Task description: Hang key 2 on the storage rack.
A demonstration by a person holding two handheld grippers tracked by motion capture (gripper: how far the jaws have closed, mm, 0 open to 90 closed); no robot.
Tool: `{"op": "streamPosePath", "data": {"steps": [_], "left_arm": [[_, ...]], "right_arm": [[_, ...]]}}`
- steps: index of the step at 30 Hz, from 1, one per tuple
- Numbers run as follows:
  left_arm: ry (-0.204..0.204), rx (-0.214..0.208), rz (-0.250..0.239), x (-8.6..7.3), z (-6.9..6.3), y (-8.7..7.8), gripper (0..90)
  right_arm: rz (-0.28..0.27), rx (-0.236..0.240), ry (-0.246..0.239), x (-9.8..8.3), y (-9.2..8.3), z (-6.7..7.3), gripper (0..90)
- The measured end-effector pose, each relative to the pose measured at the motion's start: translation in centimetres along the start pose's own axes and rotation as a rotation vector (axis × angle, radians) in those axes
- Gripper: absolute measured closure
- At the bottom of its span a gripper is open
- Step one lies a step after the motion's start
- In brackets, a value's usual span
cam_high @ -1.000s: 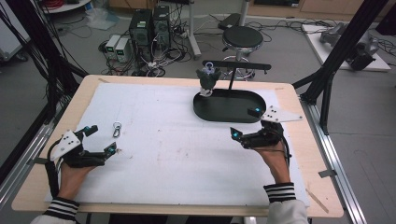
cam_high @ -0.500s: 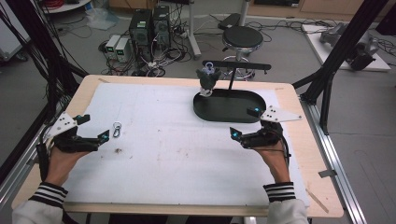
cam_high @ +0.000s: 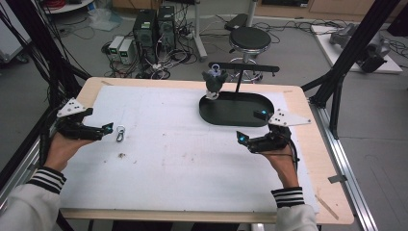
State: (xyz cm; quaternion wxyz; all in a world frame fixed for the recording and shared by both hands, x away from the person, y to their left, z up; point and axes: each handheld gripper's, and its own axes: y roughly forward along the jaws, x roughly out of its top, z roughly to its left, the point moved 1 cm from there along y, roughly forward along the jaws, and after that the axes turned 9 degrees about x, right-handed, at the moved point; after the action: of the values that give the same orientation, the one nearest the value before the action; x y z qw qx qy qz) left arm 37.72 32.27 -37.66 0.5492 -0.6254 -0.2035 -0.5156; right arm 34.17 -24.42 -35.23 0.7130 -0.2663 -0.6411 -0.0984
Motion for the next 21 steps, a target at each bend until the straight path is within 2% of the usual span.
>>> {"op": "streamPosePath", "data": {"steps": [5,10,14,17,21], "left_arm": [[-0.004,-0.008,0.049,0.4,0.4,1.0,1.7],[0.022,-0.004,0.114,0.8,0.4,2.1,1.7],[0.004,-0.012,0.149,1.1,0.6,2.9,1.7],[-0.024,-0.017,0.164,1.1,0.8,3.4,1.8],[-0.02,0.004,0.215,0.6,1.1,4.1,1.8]], "right_arm": [[-0.013,0.006,0.001,0.0,-0.1,-0.1,0.7],[-0.032,0.017,-0.008,0.1,-0.1,0.1,0.7],[-0.03,0.022,-0.01,0.1,0.0,0.2,0.7],[-0.03,0.022,-0.007,0.1,0.0,0.3,0.7],[-0.031,0.03,-0.008,0.1,-0.1,0.3,0.7]]}}
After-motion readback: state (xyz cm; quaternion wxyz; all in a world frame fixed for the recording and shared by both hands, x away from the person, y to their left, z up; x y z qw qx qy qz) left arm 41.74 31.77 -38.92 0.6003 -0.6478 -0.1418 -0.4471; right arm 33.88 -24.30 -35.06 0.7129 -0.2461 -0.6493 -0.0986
